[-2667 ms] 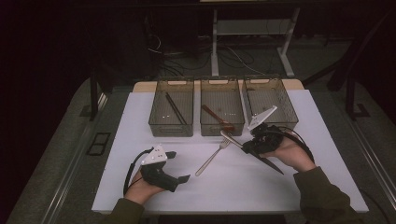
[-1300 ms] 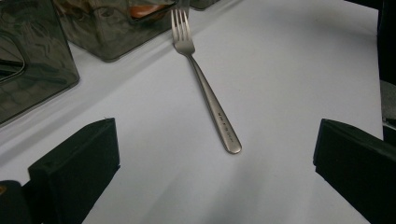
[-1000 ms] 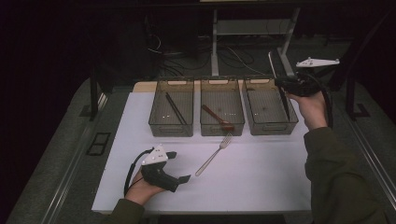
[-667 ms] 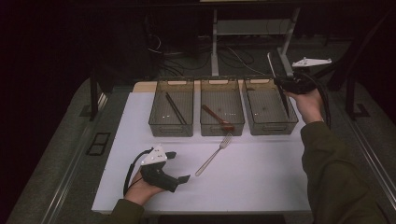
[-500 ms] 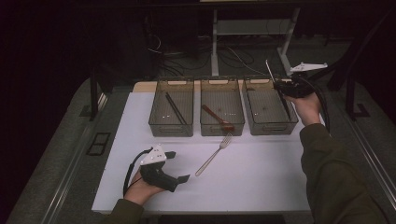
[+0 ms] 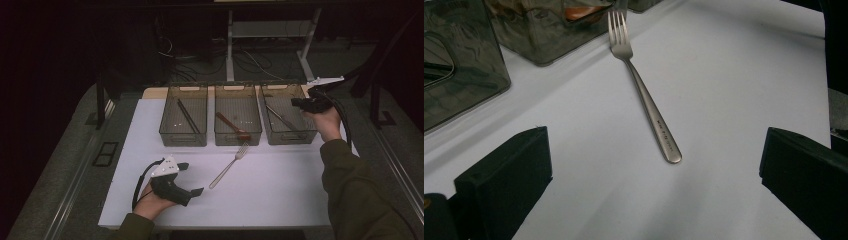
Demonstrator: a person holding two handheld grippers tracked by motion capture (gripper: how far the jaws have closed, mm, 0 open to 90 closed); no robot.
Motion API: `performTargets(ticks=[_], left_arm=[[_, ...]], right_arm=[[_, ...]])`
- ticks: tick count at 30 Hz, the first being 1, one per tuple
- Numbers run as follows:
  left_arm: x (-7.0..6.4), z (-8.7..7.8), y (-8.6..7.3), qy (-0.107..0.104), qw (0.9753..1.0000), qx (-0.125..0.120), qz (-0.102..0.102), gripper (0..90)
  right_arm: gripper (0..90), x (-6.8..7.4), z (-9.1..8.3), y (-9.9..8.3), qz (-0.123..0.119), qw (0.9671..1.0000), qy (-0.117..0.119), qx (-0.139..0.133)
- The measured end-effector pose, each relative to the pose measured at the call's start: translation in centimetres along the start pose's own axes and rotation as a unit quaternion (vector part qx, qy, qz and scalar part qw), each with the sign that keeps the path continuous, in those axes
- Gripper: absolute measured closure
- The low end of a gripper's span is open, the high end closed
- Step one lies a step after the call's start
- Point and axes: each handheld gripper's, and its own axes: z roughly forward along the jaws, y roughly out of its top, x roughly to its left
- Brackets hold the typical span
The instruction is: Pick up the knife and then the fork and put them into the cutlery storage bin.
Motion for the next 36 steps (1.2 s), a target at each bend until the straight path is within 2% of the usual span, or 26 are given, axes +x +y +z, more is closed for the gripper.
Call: performTargets(ticks=[3,7,11,14,16,19,23,27,36], left_arm=[[0.0,0.0,0.0,0.000,1.0000,0.002,0.001,0.0],[-0.1,0.1,0.0,0.000,1.0000,0.005,0.002,0.0],[-0.1,0.2,0.0,-0.001,1.0000,0.006,0.003,0.0],[-0.2,0.2,0.0,-0.001,1.0000,0.006,0.003,0.0],[-0.2,0.2,0.1,-0.001,1.0000,0.005,0.004,0.0],[-0.2,0.1,0.1,0.000,1.0000,0.005,0.004,0.0],[-0.2,0.2,0.1,0.000,1.0000,0.005,0.004,0.0],[-0.2,0.2,0.1,0.000,1.0000,0.006,0.004,0.0],[-0.2,0.1,0.1,0.003,1.0000,0.006,0.004,0.0]], right_arm=[[88.8,0.2,-0.6,-0.6,0.006,0.9997,0.020,-0.010],[76.6,0.8,-1.6,-1.1,0.014,0.9983,0.053,-0.018],[62.9,1.9,-2.9,-1.5,0.008,0.9967,0.074,-0.031],[52.4,2.9,-3.9,-1.8,-0.002,0.9960,0.082,-0.036],[49.4,3.7,-4.5,-2.0,-0.013,0.9955,0.087,-0.037],[48.2,4.8,-5.3,-2.4,-0.025,0.9937,0.102,-0.039],[47.8,6.5,-6.4,-3.1,-0.038,0.9927,0.107,-0.040],[48.6,8.3,-6.9,-4.0,-0.051,0.9901,0.124,-0.042],[65.2,11.4,-5.9,-5.6,-0.072,0.9855,0.154,-0.005]])
